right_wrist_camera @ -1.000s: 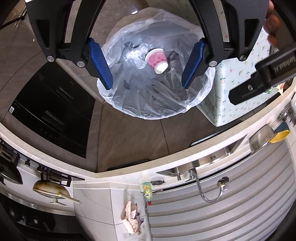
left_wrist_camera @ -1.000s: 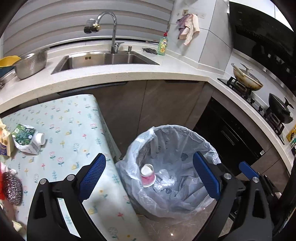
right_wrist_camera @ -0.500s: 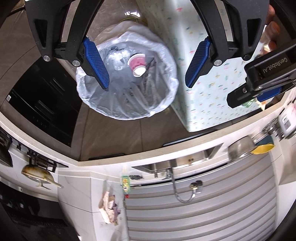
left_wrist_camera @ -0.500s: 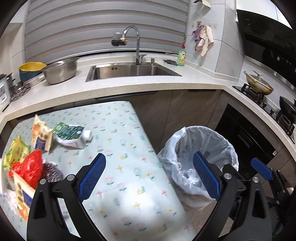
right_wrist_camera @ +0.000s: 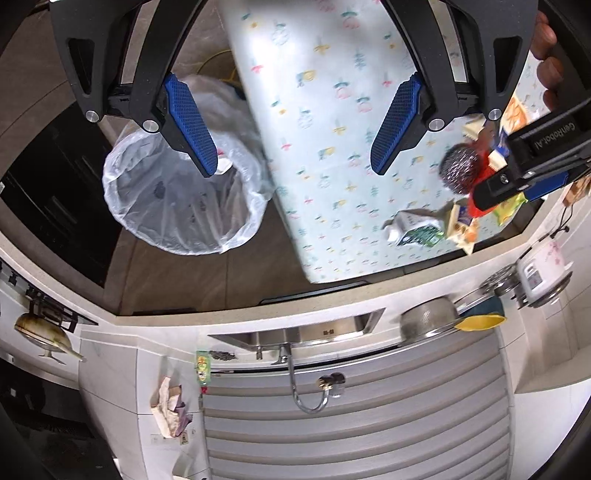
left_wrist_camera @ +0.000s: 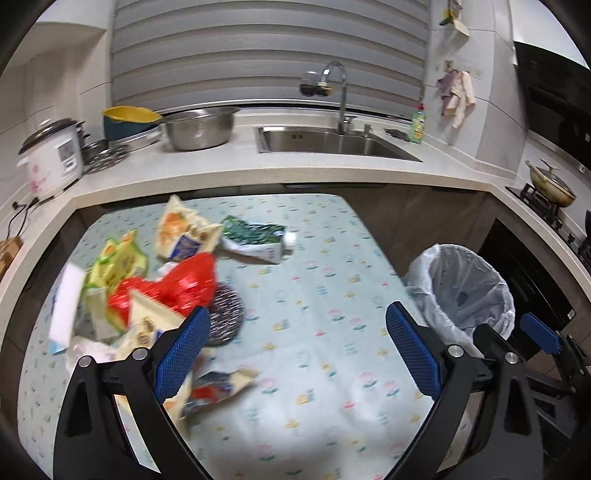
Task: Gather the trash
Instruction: 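Move both open tools back toward the trash on the table, then grasp the white sponge with the left tool while the right tool grasps the yellow snack bag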
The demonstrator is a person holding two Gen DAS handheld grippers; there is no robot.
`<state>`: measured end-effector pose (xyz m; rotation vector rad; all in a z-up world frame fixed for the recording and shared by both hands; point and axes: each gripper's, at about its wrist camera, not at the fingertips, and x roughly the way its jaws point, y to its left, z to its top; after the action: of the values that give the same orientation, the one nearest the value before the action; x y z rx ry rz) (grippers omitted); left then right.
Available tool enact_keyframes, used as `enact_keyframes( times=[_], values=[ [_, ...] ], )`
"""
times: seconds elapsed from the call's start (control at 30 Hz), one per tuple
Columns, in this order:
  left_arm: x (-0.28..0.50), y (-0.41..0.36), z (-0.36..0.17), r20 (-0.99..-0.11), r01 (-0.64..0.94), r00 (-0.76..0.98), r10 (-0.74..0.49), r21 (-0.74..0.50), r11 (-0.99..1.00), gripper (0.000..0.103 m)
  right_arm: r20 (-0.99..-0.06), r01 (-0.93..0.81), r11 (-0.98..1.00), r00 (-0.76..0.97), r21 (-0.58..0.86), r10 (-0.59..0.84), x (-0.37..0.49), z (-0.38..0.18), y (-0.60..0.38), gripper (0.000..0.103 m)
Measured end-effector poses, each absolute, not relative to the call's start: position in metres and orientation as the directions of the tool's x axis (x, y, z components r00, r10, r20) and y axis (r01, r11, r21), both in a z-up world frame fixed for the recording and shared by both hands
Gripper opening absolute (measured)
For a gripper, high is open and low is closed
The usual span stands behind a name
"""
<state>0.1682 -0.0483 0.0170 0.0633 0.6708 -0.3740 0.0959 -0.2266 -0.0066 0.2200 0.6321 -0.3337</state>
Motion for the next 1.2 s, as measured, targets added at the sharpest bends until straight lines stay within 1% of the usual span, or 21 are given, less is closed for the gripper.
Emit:
enact_keyframes(
  times=[0.17,0.43,0.63,0.87,0.93,0.97,1.13,1.2],
  values=[
    [0.168,0.001,0.006,-0.637,0.279,0.730,-0.250,-0.056,0.959,0.092,-0.635,0.312,0.941,0.756,0.134,-0.160,0.099,-0.013,-0.195,0.082],
    [0.169,0.070,-0.019,-0.672,0.171,0.726,-0.143,-0.026,0.985,0.092,-0.660,0.206,0.973,0.746,0.107,-0.086,0.114,-0.026,-0.127,0.081],
    [0.170,0.121,-0.033,-0.693,0.090,0.715,-0.092,-0.039,0.995,0.092,-0.689,0.133,0.986,0.724,0.104,-0.025,0.129,-0.037,-0.083,0.081],
    [0.179,0.166,-0.044,-0.703,0.020,0.709,-0.056,-0.059,0.998,0.092,-0.717,0.073,0.990,0.696,0.122,0.037,0.147,-0.051,-0.045,0.081],
    [0.180,0.174,-0.046,-0.703,0.010,0.710,-0.049,-0.060,0.998,0.093,-0.725,0.065,0.988,0.686,0.142,0.059,0.153,-0.056,-0.038,0.081],
    [0.180,0.177,-0.047,-0.703,0.005,0.710,-0.045,-0.059,0.998,0.095,-0.730,0.061,0.986,0.680,0.153,0.071,0.157,-0.059,-0.034,0.081],
    [0.185,0.190,-0.052,-0.707,-0.009,0.706,-0.039,-0.064,0.998,0.095,-0.753,0.046,0.982,0.648,0.184,0.110,0.175,-0.073,-0.020,0.081],
    [0.188,0.195,-0.055,-0.712,-0.014,0.701,-0.041,-0.071,0.997,0.095,-0.762,0.043,0.980,0.635,0.196,0.124,0.181,-0.079,-0.016,0.080]
  ],
)
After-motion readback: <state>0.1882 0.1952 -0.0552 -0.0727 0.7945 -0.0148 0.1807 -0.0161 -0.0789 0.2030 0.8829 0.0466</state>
